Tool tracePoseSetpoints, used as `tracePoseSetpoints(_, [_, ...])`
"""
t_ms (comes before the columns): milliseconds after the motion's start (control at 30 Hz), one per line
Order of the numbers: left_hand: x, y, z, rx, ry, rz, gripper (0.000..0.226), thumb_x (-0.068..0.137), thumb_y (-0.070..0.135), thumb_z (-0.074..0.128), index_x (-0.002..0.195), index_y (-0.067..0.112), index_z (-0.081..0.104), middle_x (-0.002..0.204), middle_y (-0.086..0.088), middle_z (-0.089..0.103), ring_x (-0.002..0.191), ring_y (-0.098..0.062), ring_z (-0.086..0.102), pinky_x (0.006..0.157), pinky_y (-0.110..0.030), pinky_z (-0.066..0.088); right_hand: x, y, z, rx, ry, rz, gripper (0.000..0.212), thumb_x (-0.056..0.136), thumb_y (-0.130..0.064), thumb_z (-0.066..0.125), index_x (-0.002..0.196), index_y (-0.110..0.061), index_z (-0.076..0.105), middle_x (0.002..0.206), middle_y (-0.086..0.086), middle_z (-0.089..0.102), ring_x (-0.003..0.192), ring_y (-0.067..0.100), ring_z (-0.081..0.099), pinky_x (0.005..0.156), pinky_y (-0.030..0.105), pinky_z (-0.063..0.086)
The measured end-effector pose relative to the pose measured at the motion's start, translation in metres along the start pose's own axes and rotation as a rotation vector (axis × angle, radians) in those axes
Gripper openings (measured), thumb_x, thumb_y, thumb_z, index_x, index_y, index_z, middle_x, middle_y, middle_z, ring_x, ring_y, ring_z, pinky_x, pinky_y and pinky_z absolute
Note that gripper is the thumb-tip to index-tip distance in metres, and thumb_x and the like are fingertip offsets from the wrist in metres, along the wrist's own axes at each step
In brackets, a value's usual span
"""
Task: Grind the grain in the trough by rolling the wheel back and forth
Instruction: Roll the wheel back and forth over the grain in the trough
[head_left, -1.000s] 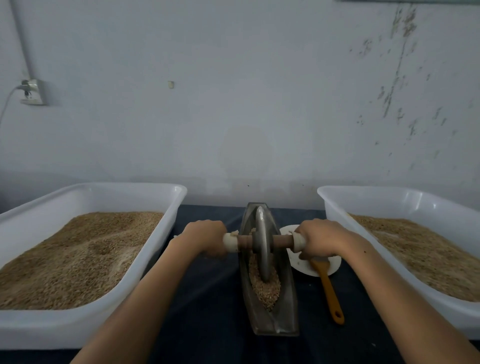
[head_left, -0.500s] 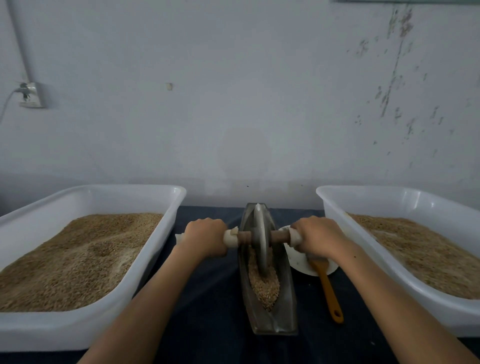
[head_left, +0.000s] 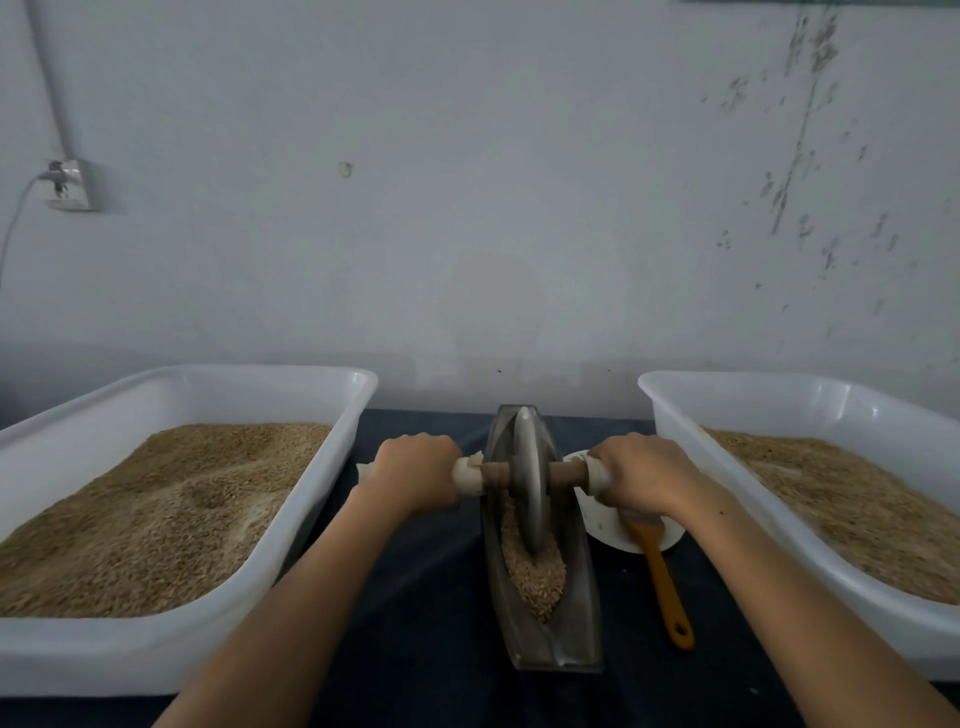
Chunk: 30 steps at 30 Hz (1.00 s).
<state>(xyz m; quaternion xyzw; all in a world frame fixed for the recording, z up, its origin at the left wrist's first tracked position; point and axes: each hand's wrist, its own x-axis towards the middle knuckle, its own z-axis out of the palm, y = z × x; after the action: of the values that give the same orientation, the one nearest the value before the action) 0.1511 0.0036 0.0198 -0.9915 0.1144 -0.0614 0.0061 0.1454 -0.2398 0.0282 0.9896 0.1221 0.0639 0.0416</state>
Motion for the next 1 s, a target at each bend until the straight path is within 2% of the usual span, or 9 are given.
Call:
tracePoseSetpoints(100, [0.001,0.002,0.007,0.046,0.173,-0.011,0.015,0.082,0.034,0.061,0.084,0.027,0.048,0.084,0.006,0.058,0.072,-0.013,0.049,0.065,-0.029,0.037,0.004,0.002,0.015,-0.006,0.227,-0.003,0.012,0.090,-0.031,0.054,0.079,-0.032,0.051,0.077,-0.010,0.057,0.068,0.010,0.053,0.061,0.026,0.040])
tracePoseSetpoints(200, [0.000,0.004,0.008,0.056,0.217,-0.027,0.015,0.084,0.035,0.059,0.085,0.027,0.047,0.080,0.007,0.055,0.070,-0.013,0.047,0.064,-0.029,0.036,0.006,0.005,0.023,-0.006,0.295,-0.007,0.017,0.091,-0.033,0.053,0.076,-0.034,0.046,0.073,-0.010,0.055,0.065,0.009,0.051,0.059,0.025,0.035])
tracePoseSetpoints(333, [-0.001,0.006,0.004,0.094,0.148,-0.019,0.014,0.082,0.032,0.062,0.090,0.023,0.054,0.086,0.005,0.060,0.073,-0.014,0.050,0.065,-0.029,0.038,0.006,0.007,0.016,0.001,0.111,0.003,0.011,0.087,-0.032,0.058,0.078,-0.033,0.051,0.070,-0.011,0.052,0.061,0.002,0.046,0.052,0.021,0.028])
tracePoseSetpoints(467, [-0.002,0.002,-0.007,0.022,-0.089,0.000,0.032,0.078,0.034,0.069,0.105,0.019,0.061,0.093,0.001,0.063,0.084,-0.016,0.059,0.074,-0.031,0.046,0.004,0.006,-0.001,0.072,-0.197,0.012,0.023,0.081,-0.030,0.070,0.074,-0.035,0.049,0.078,-0.009,0.059,0.073,0.009,0.058,0.059,0.023,0.039])
tracePoseSetpoints(633, [-0.001,-0.001,-0.009,-0.072,-0.258,-0.014,0.021,0.075,0.032,0.073,0.090,0.023,0.061,0.080,0.002,0.068,0.076,-0.015,0.064,0.075,-0.031,0.050,0.000,0.002,-0.014,0.095,-0.295,-0.002,0.024,0.079,-0.027,0.073,0.075,-0.032,0.050,0.082,-0.004,0.062,0.079,0.014,0.062,0.063,0.024,0.044])
tracePoseSetpoints(767, [0.001,-0.004,-0.005,-0.090,-0.213,-0.018,0.020,0.075,0.031,0.073,0.089,0.024,0.060,0.075,0.006,0.062,0.078,-0.015,0.062,0.074,-0.031,0.049,0.002,0.000,-0.010,0.026,-0.197,-0.012,0.018,0.081,-0.028,0.070,0.082,-0.029,0.053,0.084,-0.005,0.062,0.078,0.013,0.060,0.060,0.023,0.039])
tracePoseSetpoints(867, [0.000,-0.002,0.000,-0.032,-0.038,-0.018,0.021,0.077,0.033,0.069,0.095,0.024,0.061,0.083,0.006,0.059,0.079,-0.015,0.057,0.070,-0.030,0.042,0.004,0.001,0.001,-0.006,-0.020,-0.001,0.015,0.084,-0.030,0.064,0.078,-0.032,0.051,0.076,-0.009,0.058,0.068,0.009,0.055,0.058,0.023,0.037])
tracePoseSetpoints(933, [0.000,0.000,0.005,0.010,0.081,-0.021,0.016,0.080,0.033,0.065,0.090,0.024,0.057,0.088,0.004,0.062,0.082,-0.017,0.059,0.070,-0.031,0.043,0.004,0.002,0.009,-0.010,0.136,-0.001,0.015,0.088,-0.032,0.058,0.076,-0.033,0.049,0.073,-0.010,0.055,0.063,0.007,0.050,0.055,0.023,0.032])
tracePoseSetpoints(1000, [0.000,0.003,0.009,0.030,0.185,-0.022,0.013,0.083,0.034,0.061,0.088,0.025,0.052,0.092,0.003,0.063,0.085,-0.018,0.061,0.071,-0.031,0.042,0.004,0.002,0.018,0.002,0.263,-0.004,0.012,0.091,-0.031,0.054,0.079,-0.032,0.050,0.077,-0.009,0.058,0.068,0.010,0.053,0.062,0.025,0.037])
